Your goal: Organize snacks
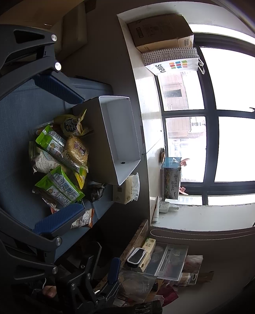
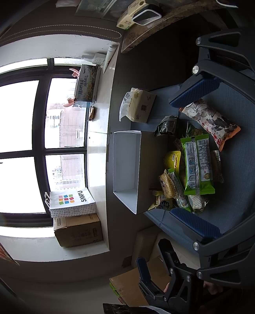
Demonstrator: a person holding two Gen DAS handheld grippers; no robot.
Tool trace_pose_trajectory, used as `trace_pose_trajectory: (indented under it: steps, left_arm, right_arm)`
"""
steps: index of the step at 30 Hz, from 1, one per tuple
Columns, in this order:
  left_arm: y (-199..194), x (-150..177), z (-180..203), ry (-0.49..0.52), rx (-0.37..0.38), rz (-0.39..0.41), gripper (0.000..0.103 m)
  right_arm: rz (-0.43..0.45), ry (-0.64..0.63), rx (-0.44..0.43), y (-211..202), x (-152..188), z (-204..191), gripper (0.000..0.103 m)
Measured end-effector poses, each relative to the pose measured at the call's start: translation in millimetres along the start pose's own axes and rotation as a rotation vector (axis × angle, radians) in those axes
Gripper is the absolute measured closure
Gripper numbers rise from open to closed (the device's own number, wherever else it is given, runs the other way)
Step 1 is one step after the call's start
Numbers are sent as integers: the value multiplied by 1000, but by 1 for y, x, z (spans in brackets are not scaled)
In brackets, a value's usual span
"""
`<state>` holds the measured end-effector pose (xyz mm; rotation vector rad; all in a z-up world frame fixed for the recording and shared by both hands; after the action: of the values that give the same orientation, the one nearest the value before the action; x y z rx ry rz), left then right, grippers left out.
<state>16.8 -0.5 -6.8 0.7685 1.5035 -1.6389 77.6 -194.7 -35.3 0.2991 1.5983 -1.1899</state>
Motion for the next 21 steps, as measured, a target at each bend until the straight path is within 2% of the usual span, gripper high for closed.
trace_pose_trajectory:
  steps: [21]
  left_arm:
    - [-2, 0, -1, 2, 2, 0, 0]
  right_arm:
    - [-1, -6, 2, -1, 1, -1, 0]
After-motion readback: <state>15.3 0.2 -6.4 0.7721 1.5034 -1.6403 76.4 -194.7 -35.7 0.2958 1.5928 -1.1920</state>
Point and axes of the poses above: each gripper's, at about its wrist camera, not at the fingertips, and y roughly the way its jaws point, z to its right, x to its underside, the point moved 2 cm from there along y, roughly the way its jaws point, and after that the axes turned 7 degrees about -y, right-handed, at the moved point
